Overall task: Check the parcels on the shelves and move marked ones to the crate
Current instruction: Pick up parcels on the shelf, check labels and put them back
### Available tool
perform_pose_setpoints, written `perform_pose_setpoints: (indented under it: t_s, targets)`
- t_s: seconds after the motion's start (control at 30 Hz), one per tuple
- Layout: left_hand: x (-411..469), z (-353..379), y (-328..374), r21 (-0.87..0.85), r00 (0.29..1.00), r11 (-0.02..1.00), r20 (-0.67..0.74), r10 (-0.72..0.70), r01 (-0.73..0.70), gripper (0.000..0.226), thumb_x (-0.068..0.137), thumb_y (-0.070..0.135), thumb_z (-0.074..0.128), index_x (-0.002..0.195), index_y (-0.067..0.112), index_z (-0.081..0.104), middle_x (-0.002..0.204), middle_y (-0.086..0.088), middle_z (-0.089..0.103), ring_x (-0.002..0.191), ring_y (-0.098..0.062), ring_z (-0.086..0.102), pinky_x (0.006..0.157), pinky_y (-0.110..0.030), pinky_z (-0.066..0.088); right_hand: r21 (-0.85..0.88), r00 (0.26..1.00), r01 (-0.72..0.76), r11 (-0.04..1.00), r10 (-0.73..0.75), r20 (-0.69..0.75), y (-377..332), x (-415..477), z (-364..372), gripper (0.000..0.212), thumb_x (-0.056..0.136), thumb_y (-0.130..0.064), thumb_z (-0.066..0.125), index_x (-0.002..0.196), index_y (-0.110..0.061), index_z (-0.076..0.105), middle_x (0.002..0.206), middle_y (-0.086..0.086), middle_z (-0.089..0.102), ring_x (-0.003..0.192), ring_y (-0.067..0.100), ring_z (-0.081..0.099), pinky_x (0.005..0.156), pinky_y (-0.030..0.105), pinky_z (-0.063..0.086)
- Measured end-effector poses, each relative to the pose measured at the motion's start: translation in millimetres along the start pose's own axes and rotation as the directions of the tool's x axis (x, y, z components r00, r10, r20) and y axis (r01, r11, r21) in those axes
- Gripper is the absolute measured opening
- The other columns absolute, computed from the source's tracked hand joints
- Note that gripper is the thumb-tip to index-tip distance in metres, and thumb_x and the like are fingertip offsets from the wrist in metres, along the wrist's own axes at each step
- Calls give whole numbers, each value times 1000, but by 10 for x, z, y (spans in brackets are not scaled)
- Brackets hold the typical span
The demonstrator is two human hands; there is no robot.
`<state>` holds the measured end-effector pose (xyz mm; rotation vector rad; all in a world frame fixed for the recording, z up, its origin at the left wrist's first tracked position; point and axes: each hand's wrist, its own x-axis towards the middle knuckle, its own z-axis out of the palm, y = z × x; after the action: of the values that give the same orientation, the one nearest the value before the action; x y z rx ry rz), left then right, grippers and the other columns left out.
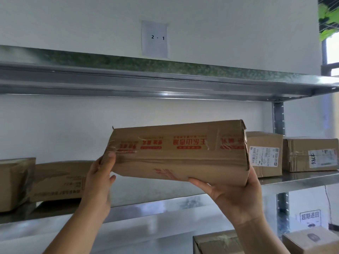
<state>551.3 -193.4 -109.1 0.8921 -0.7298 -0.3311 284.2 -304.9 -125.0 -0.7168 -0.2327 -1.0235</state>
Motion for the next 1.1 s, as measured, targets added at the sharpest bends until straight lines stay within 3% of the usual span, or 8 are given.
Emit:
perform_pose_setpoints:
  t_s: [0.1, 0.27, 0.4, 0.5, 0.73, 0.83, 0.93, 1.1]
  targets:
    - [-9, -25, 23, -94, 992, 988, 20, -121, 123, 64, 80, 57, 64, 138, 33, 54, 139, 2, 58, 129, -25, 52, 109, -51, 41, 39, 1000, -26, 999, 26, -3, 28, 18, -7, 53, 105, -52, 35, 145, -24, 56, 146, 18, 57, 130, 55, 53, 98, 80, 37]
    - [9, -100, 26, -180, 948, 934, 139, -287, 309, 97, 59, 71, 81, 144, 36, 49, 143, -7, 52, 130, -46, 49, 99, -65, 47, 52, 999, -49, 997, 49, 14, 66, 21, 1, 55, 105, -53, 36, 145, -22, 57, 147, 19, 56, 130, 55, 52, 94, 77, 42]
    - [30, -92, 59, -252, 946, 918, 187, -263, 305, 58, 80, 53, 69, 131, 28, 61, 111, -4, 75, 104, -42, 71, 92, -66, 51, 44, 999, -49, 998, 49, 5, 77, 31, -5, 55, 105, -52, 35, 146, -22, 56, 146, 19, 57, 131, 54, 52, 92, 75, 46]
    - [52, -79, 84, -363, 973, 905, 147, -178, 220, 31, 88, 37, 67, 116, 25, 67, 114, -4, 74, 98, -25, 74, 83, -63, 56, 39, 998, -63, 997, 64, -24, 74, 39, -3, 51, 107, -48, 38, 140, -19, 62, 141, 19, 61, 128, 50, 57, 88, 71, 51]
    - [33, -157, 136, -377, 979, 916, 192, -69, 138, 49, 94, 30, 59, 141, 19, 55, 134, -10, 65, 114, -29, 68, 88, -58, 55, -88, 948, -161, 983, 129, -292, 75, 128, -215, 39, 101, -22, 54, 136, -8, 64, 128, 24, 68, 112, 46, 68, 86, 56, 60]
    - [49, -241, 137, -370, 979, 922, 202, -37, 111, 50, 94, 27, 57, 143, 17, 52, 139, -11, 61, 126, -31, 61, 90, -54, 56, -219, 914, -206, 954, 108, -391, 25, 113, -265, 51, 99, -48, 54, 131, -10, 68, 117, 24, 71, 107, 44, 68, 83, 56, 60]
    - [76, -313, 113, -397, 978, 912, 209, -24, 107, 49, 94, 22, 54, 143, 16, 52, 137, -9, 63, 126, -28, 61, 87, -47, 60, -381, 881, -229, 895, 25, -472, -65, 114, -277, 69, 92, -72, 48, 120, -14, 74, 116, 22, 74, 114, 44, 66, 96, 62, 53]
    - [84, -319, 108, -299, 975, 954, 217, 45, 23, 33, 96, 5, 47, 110, 24, 69, 113, -3, 71, 104, -18, 69, 89, -37, 57, -489, 880, -246, 837, -19, -475, -83, 113, -98, 85, 67, -84, 58, 117, -18, 76, 117, 15, 74, 114, 35, 67, 97, 59, 53]
